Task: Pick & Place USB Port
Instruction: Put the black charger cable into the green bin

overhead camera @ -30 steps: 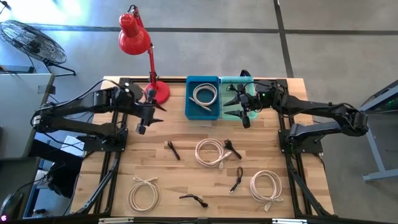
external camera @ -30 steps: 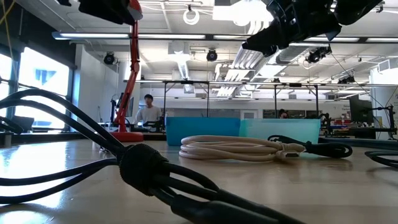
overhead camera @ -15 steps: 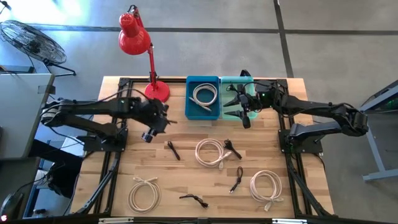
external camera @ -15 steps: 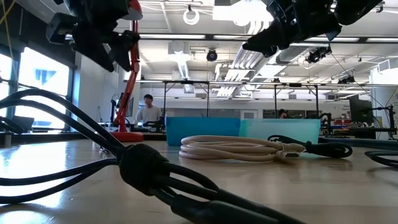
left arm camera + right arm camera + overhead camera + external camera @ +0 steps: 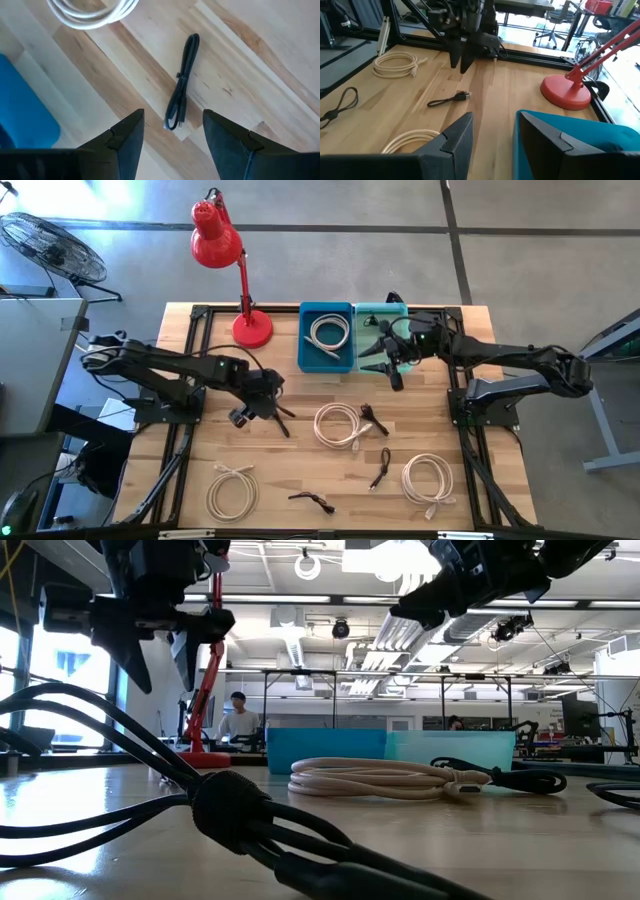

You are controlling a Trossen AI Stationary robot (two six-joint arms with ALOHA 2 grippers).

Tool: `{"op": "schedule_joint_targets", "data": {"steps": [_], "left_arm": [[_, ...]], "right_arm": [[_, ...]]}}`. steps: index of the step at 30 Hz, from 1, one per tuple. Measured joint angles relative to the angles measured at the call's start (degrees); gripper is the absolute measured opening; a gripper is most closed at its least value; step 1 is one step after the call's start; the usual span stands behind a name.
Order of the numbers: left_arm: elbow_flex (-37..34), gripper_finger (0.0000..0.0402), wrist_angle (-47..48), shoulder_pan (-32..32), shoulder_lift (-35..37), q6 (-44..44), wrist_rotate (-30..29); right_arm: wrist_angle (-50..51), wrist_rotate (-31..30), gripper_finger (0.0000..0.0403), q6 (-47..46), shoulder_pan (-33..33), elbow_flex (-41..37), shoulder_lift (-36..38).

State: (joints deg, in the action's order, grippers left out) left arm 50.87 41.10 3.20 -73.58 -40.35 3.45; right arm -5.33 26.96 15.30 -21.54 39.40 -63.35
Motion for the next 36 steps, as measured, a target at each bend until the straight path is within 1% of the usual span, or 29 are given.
{"op": "schedule_joint_targets", "data": {"steps": [3,7,13,16,19,22,27,36], "left_arm": [[0.0,0.0198,-0.6,-0.2,-1.4,1.6,0.0],[0.0,0.0198,-0.8,-0.2,-3.5,1.6,0.0],[0.0,0.0198,-1.1,-0.2,-8.2,1.6,-1.5],[0.0,0.0198,-1.8,-0.2,-10.1,1.6,-1.5],[0.1,0.0198,-3.0,-0.2,-11.8,1.6,-1.5],[0.1,0.0198,-4.2,-0.2,-12.6,1.8,-1.1],[0.1,0.0198,-5.1,-0.2,-12.6,2.0,-0.6],[0.1,0.0198,-5.1,-0.2,-12.6,2.6,-0.9]], "right_arm": [[0.1,0.0,0.0150,0.0,0.9,0.0,0.0],[0.6,0.0,0.0151,0.0,2.0,0.0,0.0],[2.5,-0.2,0.0150,0.0,3.8,0.0,0.0],[3.0,-1.3,0.0151,0.0,4.8,0.0,0.0],[3.0,-4.7,0.0150,0.2,6.0,0.0,0.0],[3.0,-7.9,0.0150,0.2,7.1,0.0,0.0],[3.1,-10.3,0.0151,0.2,8.5,0.0,0.0],[3.4,-10.6,0.0152,0.4,9.0,0.0,0.0]]}}
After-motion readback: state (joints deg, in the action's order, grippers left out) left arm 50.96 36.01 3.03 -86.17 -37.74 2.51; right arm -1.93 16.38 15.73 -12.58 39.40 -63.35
